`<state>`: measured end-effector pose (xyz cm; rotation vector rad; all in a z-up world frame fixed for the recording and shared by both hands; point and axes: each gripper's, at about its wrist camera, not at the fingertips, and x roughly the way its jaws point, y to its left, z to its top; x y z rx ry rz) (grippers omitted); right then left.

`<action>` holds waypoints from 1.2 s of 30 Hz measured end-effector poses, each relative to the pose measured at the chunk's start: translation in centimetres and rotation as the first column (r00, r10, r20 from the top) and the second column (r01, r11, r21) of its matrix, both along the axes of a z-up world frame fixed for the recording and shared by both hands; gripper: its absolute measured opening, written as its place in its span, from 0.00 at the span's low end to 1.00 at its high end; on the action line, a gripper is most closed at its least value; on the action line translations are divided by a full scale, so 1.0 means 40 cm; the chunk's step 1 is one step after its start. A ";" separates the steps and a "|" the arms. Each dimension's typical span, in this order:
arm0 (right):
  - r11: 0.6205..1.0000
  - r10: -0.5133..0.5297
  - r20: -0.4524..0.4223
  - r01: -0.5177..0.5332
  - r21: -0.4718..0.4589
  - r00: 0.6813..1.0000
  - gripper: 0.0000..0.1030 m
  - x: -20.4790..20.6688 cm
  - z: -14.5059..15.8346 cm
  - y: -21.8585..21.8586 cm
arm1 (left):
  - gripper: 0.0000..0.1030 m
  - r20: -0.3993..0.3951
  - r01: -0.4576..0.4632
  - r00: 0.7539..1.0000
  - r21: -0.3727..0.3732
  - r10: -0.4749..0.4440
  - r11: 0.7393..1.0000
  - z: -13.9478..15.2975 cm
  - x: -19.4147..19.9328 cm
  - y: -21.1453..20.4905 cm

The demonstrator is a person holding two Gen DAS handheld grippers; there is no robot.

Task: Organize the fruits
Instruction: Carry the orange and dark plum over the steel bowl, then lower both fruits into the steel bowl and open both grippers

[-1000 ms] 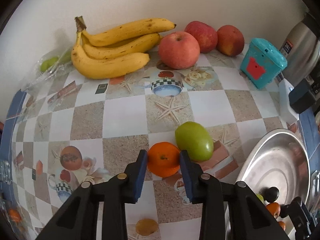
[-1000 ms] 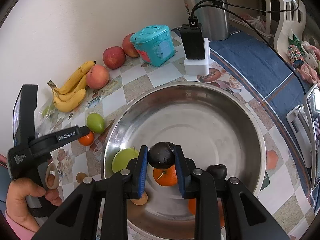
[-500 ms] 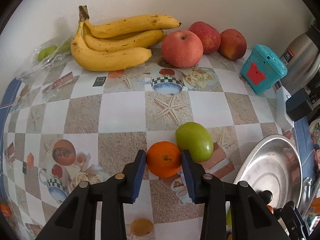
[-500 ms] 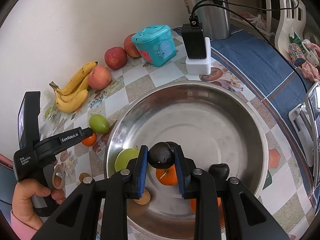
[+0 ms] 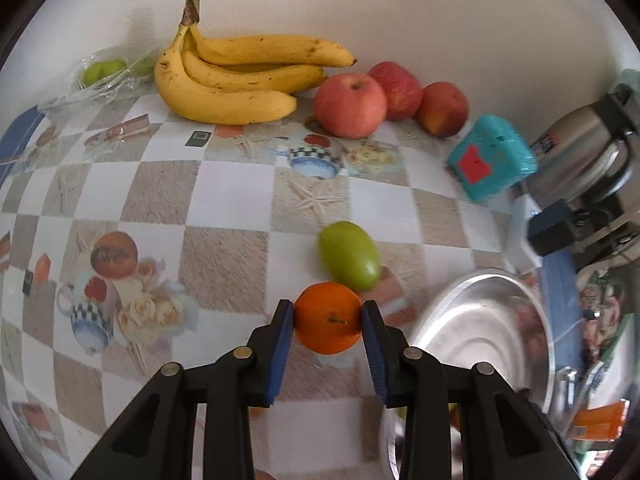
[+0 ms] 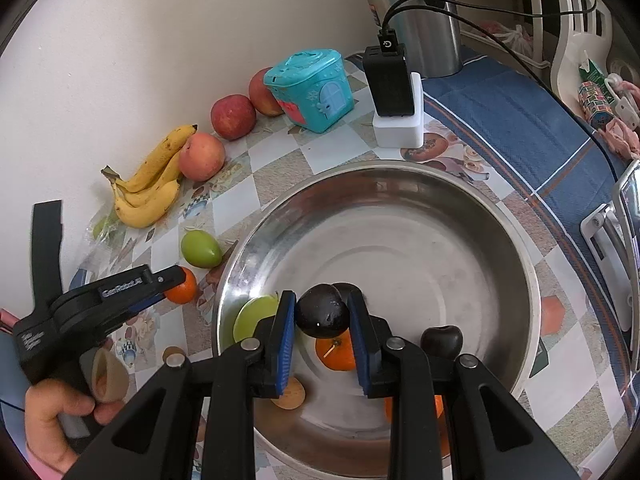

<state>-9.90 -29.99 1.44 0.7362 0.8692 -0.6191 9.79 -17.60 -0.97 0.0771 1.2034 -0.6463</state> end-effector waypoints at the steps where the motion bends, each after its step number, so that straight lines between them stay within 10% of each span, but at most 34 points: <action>1: 1.000 -0.001 -0.001 0.001 0.002 1.000 0.26 0.000 -0.001 -0.001 | 0.36 -0.001 -0.001 1.000 -0.012 0.001 1.000 0.009 -0.018 0.002; 11: 0.999 -0.018 -0.041 0.016 -0.037 0.999 0.26 -0.013 -0.009 -0.012 | 0.36 -0.007 0.022 1.000 -0.097 -0.023 0.995 0.045 -0.149 0.011; 36: 0.991 -0.021 -0.148 0.002 -0.131 0.989 0.27 -0.028 -0.017 -0.033 | 0.39 -0.033 0.126 0.991 0.001 -0.126 0.992 0.038 -0.251 -0.046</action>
